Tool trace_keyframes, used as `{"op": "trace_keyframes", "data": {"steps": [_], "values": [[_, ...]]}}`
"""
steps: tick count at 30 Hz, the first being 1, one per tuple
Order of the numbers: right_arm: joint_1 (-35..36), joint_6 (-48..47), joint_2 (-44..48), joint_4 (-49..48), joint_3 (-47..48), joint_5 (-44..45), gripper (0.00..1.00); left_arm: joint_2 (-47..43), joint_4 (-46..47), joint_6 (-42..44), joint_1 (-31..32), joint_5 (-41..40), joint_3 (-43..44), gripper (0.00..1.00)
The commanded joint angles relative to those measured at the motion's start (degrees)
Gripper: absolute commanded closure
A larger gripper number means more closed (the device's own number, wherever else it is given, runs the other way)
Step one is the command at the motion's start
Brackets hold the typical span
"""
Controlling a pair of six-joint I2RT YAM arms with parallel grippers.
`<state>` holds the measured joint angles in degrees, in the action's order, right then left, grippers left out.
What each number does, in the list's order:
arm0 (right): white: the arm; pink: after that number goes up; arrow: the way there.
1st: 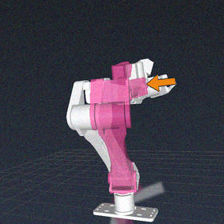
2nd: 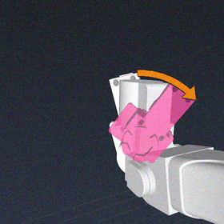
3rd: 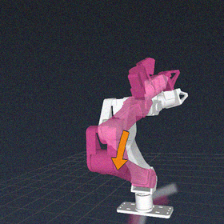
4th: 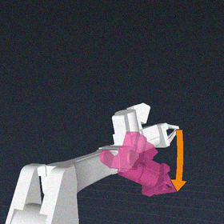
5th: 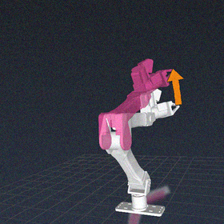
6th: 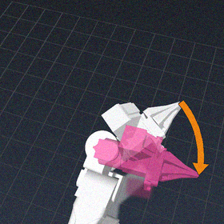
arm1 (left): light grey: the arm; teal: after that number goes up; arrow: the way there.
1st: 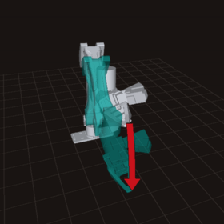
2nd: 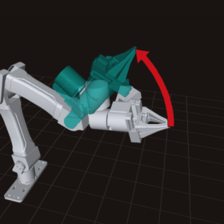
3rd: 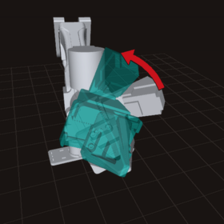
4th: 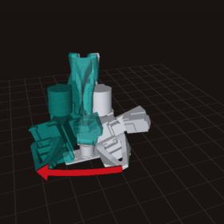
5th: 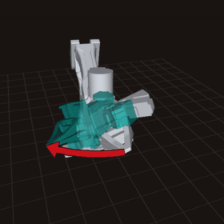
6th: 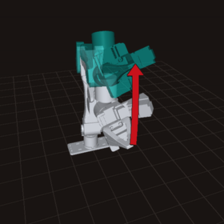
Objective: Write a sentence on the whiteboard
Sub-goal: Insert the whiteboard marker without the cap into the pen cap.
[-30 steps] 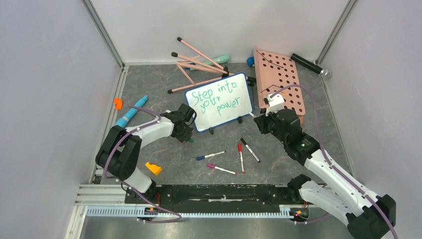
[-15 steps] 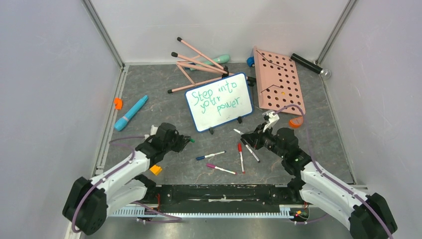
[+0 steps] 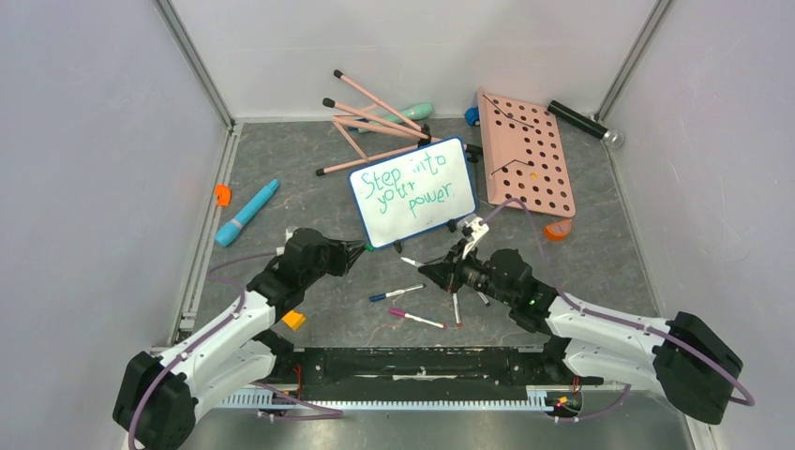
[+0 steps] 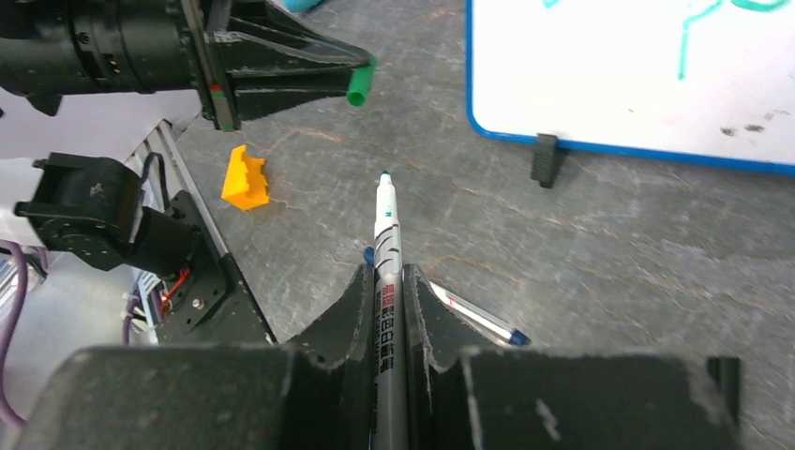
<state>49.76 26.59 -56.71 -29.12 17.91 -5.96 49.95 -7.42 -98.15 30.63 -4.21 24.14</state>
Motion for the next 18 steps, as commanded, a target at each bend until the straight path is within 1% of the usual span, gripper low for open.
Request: {"op": "trace_keyframes", "data": {"steps": [1, 11, 18], "values": [[3.1, -0.3, -3.2, -4.2, 5.8, 3.7, 1.0, 0.0, 4.9, -2.8, 0.1, 2.5, 1.1, 0.98], [7.1, -1.4, -9.9, -3.6, 11.8, 5.6, 1.0, -1.2, 5.0, -3.5, 0.2, 3.7, 0.6, 0.98], [8.0, -1.5, -11.3, -3.5, 12.8, 8.6, 1.0, -2.3, 5.7, -4.2, 0.1, 3.9, -0.1, 0.98]]}}
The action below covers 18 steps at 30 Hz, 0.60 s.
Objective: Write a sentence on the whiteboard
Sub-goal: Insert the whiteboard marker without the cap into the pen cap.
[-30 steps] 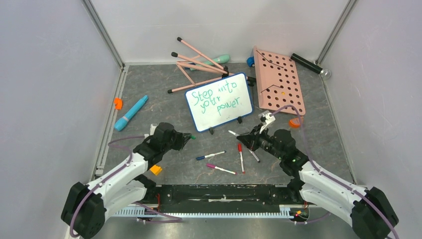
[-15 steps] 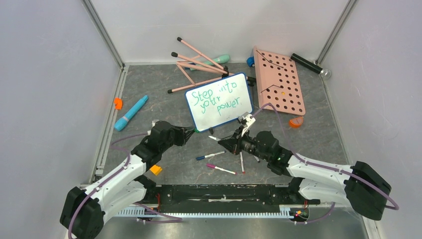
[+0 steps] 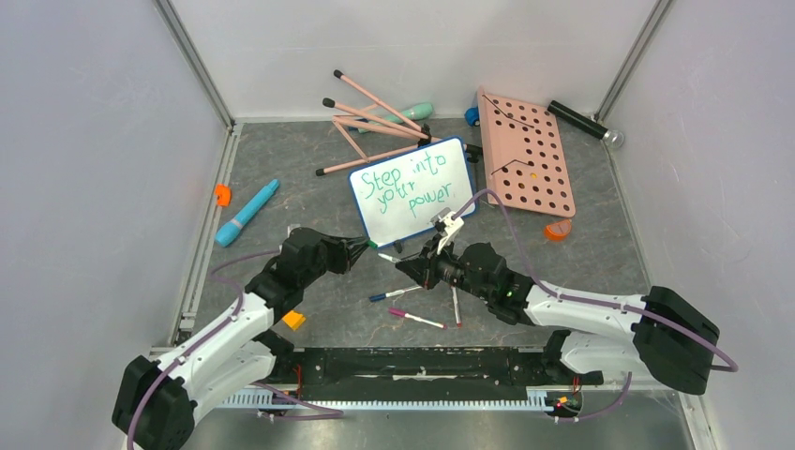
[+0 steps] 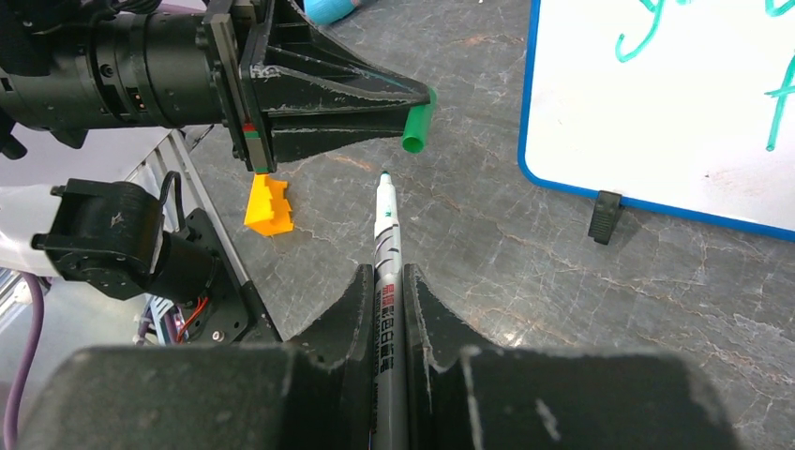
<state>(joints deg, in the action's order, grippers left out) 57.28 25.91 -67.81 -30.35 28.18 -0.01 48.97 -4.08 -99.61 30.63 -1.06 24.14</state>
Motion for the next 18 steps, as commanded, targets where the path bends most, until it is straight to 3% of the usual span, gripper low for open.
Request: {"op": "trace_keyframes", "data": {"steps": [1, 18], "values": [[0.6, -0.8, -0.2, -2.3, 2.5, 3.1, 1.0, -1.6, 2.3, -2.8, 0.1, 0.8, -0.2, 0.98], [0.7, -1.6, -0.8, -1.9, 3.6, 3.8, 1.0, -1.6, 2.1, -3.1, 0.1, 1.5, -0.7, 0.98]]}}
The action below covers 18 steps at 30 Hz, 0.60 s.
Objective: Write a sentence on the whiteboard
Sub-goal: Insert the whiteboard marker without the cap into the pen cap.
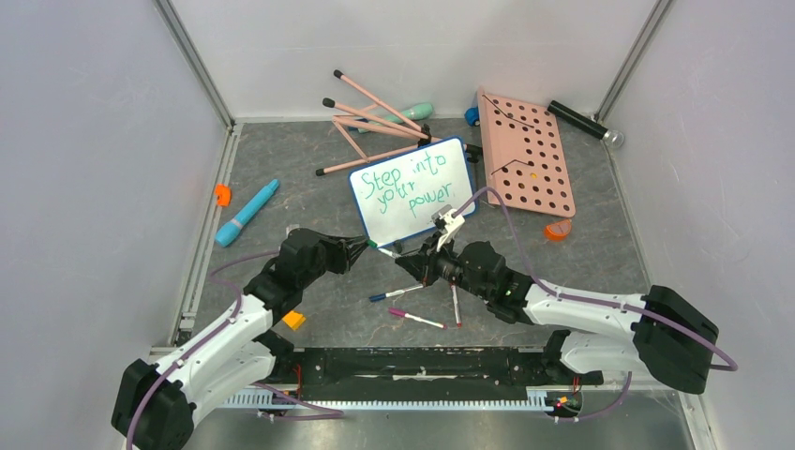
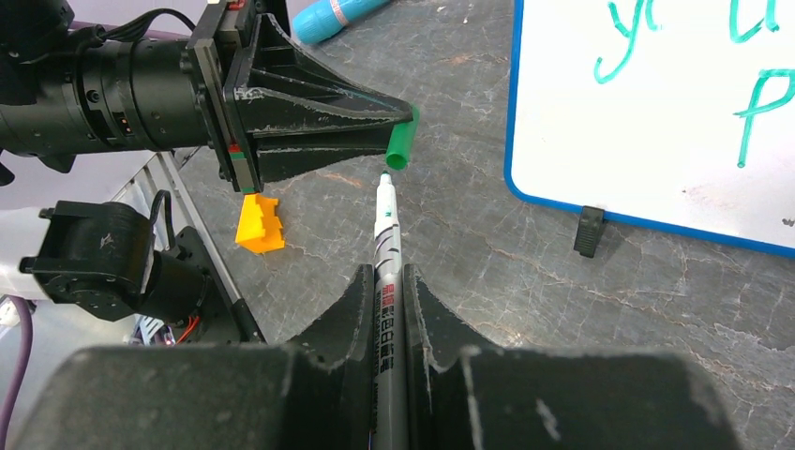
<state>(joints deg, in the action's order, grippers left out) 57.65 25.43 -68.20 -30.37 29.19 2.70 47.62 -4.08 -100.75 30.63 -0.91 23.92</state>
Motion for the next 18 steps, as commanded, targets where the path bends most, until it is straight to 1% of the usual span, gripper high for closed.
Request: {"op": "trace_keyframes", "data": {"steps": [1, 18], "values": [[0.4, -1.1, -0.5, -1.8, 2.8, 1.2, 1.0, -0.2, 2.1, -2.0, 0.1, 2.0, -0.5, 0.98], [0.4, -1.8, -2.3, -1.4, 3.7, 2.3, 1.0, 0.4, 1.9, -2.1, 0.1, 3.8, -0.8, 0.98]]}}
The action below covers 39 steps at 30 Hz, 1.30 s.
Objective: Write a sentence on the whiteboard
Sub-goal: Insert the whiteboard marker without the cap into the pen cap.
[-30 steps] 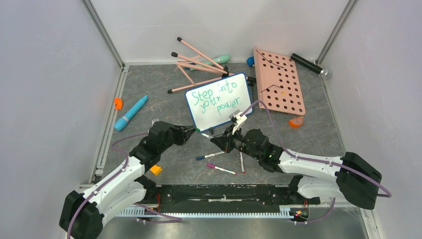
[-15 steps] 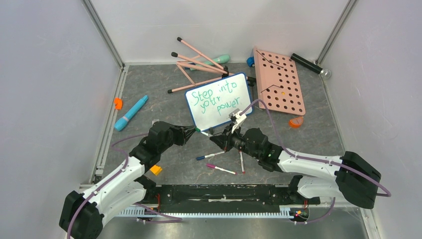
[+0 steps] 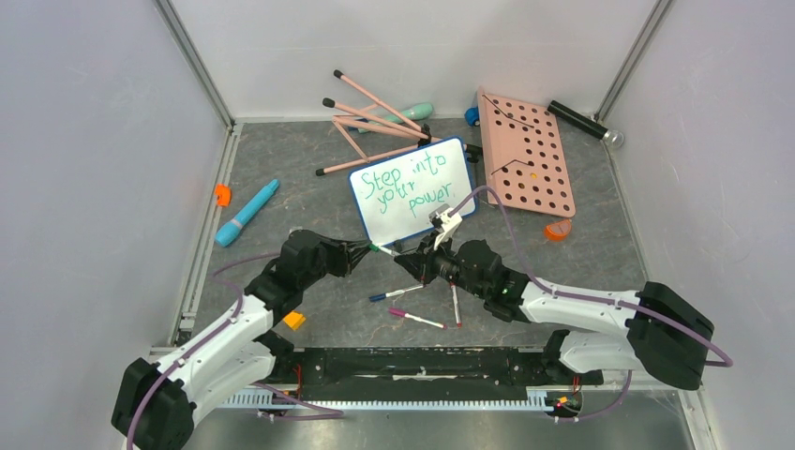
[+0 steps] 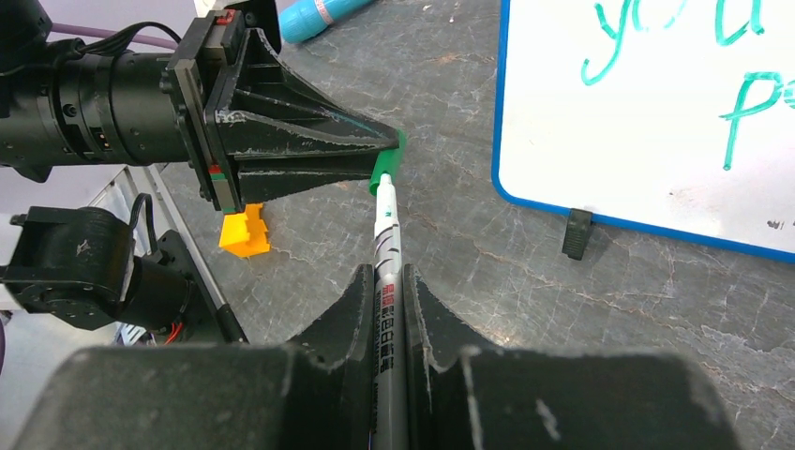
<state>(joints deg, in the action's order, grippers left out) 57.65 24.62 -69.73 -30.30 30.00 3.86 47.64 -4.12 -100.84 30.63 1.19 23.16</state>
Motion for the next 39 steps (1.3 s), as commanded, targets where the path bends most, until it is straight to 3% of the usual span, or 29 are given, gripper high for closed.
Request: {"op": "trace_keyframes", "data": {"steps": [1, 39], "values": [[0.4, -1.0, -1.0, -1.5, 2.9, 1.2, 1.0, 0.5, 2.1, -2.0, 0.1, 1.8, 0.0, 0.98], [0.4, -0.9, 0.6, -3.4, -2.0, -2.0, 1.0, 0.5, 3.6, -3.5, 0.1, 0.6, -1.3, 0.98]]}}
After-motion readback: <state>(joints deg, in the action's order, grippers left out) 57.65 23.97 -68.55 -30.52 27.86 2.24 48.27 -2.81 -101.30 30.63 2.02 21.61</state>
